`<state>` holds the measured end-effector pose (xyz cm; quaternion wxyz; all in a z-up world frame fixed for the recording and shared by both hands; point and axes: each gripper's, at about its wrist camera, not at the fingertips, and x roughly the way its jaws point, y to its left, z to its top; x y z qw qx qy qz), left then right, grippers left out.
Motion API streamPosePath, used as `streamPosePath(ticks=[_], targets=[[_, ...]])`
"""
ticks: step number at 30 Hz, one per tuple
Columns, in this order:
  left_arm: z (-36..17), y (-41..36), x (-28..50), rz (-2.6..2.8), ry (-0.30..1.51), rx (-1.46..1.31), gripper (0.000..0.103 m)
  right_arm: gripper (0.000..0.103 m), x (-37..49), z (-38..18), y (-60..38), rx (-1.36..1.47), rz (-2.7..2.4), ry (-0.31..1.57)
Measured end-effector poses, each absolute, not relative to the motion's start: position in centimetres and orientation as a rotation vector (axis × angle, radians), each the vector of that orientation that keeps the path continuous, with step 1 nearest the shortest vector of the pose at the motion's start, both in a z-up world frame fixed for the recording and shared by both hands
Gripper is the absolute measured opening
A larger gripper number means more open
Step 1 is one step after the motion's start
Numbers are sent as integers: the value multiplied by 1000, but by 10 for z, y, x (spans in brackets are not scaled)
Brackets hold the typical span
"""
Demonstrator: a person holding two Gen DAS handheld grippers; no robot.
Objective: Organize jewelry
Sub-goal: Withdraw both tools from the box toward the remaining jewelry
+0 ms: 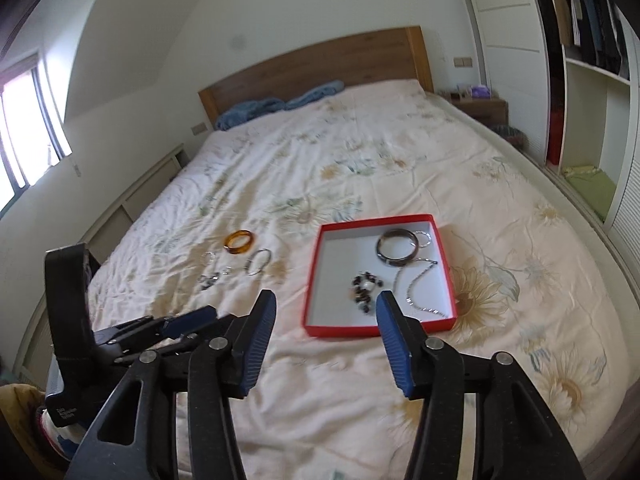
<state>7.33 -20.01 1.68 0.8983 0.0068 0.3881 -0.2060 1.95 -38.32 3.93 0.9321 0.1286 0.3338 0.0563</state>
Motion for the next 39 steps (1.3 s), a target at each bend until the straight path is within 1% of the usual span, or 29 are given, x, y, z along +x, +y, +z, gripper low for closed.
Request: streamPosePath(ticks=[9, 18, 21, 27, 33, 39], targets=[[60, -139, 4, -320, 674, 18, 31, 54, -31, 56, -334, 244, 151, 631], [76, -86, -31, -242, 595, -28, 31, 54, -64, 79, -298, 220, 185, 569], [78, -56, -36, -197, 577, -65, 31, 54, -69, 85, -287, 206, 203, 552], [65, -3, -30, -105, 622, -109, 31, 54, -63, 85, -270, 185, 253, 551], [43, 27, -16, -72, 662, -139, 31, 54, -42, 70, -259, 175, 291, 593], [17, 31, 18, -89, 713, -160, 31, 47, -7, 46, -253, 178, 308, 661]])
